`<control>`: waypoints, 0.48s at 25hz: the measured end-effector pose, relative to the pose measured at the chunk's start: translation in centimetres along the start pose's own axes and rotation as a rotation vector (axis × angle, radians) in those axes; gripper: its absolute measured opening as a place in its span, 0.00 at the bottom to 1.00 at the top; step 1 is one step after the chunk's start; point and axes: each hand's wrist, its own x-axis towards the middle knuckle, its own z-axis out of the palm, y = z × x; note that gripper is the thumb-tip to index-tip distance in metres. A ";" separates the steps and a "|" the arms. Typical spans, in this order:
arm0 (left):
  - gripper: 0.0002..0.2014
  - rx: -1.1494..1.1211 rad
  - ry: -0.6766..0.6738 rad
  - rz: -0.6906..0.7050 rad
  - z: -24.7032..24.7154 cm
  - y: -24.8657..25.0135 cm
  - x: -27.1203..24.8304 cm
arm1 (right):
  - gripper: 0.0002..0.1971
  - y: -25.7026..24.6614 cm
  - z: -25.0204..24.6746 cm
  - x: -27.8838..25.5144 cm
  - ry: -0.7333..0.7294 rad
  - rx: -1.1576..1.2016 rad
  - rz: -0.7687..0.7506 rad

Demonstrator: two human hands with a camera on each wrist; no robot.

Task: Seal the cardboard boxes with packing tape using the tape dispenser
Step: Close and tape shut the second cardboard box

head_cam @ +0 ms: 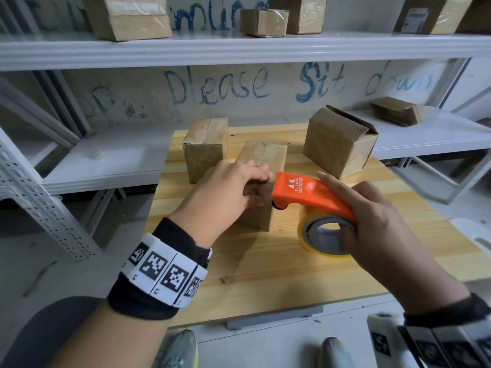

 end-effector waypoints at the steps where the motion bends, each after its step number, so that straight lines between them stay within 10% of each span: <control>1: 0.28 0.006 0.002 -0.001 0.0 0.1 0.0 | 0.40 0.4 0.0 0.0 -0.007 0.001 0.012; 12: 0.25 0.221 -0.051 -0.004 -0.1 0.3 -0.4 | 0.43 3.8 -1.5 0.0 -0.053 -0.058 0.066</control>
